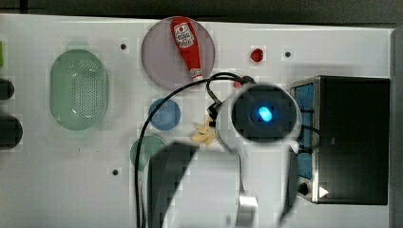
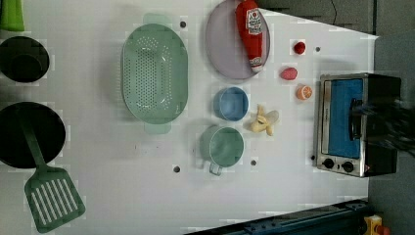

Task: Pick banana from table and place on oven.

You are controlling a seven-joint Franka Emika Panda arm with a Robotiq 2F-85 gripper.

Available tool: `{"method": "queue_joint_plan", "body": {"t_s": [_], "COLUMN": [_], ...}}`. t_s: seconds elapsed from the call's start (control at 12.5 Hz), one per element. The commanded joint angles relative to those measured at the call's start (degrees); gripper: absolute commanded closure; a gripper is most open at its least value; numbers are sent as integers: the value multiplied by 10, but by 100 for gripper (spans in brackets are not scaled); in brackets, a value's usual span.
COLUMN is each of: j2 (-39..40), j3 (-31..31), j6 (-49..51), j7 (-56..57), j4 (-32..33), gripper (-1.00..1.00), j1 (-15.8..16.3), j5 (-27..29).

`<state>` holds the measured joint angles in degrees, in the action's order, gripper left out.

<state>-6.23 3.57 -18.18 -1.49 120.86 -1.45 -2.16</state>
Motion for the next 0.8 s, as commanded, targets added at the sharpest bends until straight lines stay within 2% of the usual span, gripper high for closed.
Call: {"method": "queue_joint_plan", "body": {"t_s": [0.08,0.56,0.8], "j2": [34,115,167], "j3": [-11,-12,-16], "j6": [-60,-295,-364], "j7": [-25,-25,-25], "j4": [29,151,181], "gripper": [-100,-100,-100], "j1": [2,3,3], "j5": [5,5,6]}}
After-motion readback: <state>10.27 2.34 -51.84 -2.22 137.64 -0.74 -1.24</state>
